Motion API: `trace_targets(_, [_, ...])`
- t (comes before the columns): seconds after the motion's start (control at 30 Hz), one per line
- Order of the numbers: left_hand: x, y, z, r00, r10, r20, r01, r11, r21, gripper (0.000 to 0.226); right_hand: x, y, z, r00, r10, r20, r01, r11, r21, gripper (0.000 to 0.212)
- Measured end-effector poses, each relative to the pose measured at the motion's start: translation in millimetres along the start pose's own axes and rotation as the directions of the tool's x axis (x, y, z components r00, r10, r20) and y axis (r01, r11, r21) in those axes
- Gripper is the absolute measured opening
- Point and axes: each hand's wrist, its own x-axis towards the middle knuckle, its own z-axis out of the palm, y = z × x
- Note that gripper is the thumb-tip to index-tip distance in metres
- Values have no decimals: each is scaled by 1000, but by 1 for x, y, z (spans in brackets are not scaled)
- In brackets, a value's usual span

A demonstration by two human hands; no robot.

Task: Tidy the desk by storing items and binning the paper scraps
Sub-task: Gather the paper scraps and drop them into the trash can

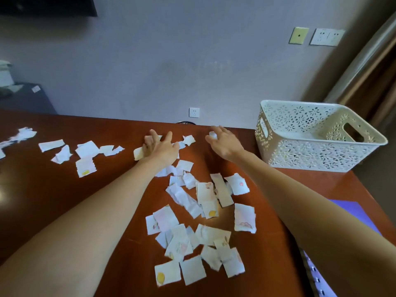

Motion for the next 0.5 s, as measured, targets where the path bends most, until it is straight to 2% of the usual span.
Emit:
trace_targets(0.17, [-1,4,5,977,202,65,-206,976,71,48,0,-4,15,984,-139,114,140,990,-4,47])
trace_targets(0.23, [-9,8,7,962,248,117,-259,962,84,47,-8,-5,17,977,-175,122,170,984,52,46])
trace_targets(0.33, [-28,10,12,950,285,128,-295,953,73,47,-33,-7,16,977,-173,124,150,973,178,47])
trace_targets(0.5, [-92,0,13,934,322,153,-329,944,22,47,-94,0,9,976,-149,159,103,959,264,47])
